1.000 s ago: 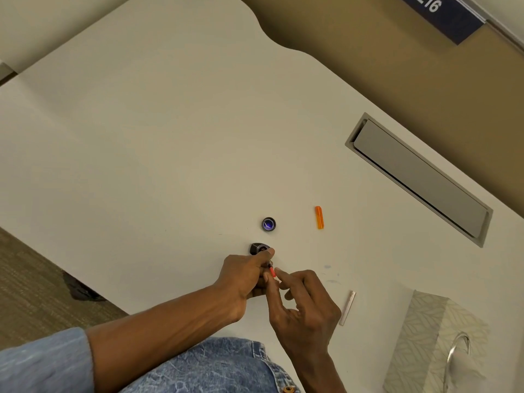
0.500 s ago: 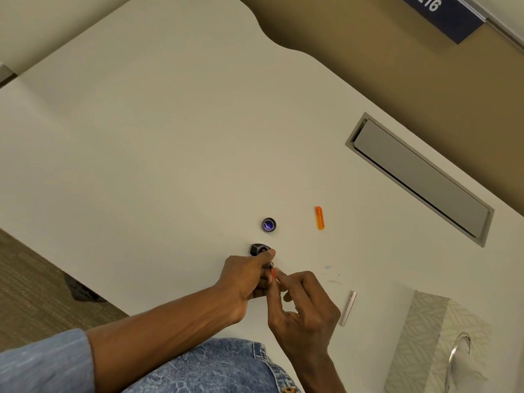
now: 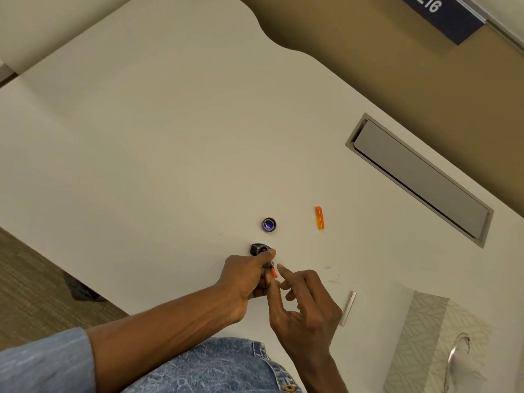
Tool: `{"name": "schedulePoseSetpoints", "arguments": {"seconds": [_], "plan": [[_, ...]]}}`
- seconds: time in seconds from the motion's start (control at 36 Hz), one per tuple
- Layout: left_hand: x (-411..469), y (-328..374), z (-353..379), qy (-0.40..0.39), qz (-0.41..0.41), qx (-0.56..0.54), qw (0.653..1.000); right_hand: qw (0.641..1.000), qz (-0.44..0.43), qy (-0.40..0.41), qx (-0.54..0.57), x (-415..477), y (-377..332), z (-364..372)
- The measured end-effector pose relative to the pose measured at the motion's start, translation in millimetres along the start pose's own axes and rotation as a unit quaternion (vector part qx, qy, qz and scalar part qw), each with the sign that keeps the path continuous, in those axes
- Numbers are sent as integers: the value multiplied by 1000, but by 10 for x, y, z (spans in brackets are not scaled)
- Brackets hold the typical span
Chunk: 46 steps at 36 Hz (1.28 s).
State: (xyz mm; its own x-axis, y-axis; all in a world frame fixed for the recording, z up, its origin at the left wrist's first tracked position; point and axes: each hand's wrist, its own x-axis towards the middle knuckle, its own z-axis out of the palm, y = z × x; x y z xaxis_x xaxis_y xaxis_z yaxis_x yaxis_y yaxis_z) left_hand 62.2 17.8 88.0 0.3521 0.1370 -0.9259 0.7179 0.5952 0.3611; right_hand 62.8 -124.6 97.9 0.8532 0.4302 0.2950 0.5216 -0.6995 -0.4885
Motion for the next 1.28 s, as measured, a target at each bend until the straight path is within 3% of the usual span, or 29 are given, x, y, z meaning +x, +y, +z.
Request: {"name": "schedulePoseSetpoints", "arguments": {"seconds": [1.28], "plan": [[-20,11,-21,-19,-7,-17,1000,1000,-1,3,7,-12,-1,12]]}}
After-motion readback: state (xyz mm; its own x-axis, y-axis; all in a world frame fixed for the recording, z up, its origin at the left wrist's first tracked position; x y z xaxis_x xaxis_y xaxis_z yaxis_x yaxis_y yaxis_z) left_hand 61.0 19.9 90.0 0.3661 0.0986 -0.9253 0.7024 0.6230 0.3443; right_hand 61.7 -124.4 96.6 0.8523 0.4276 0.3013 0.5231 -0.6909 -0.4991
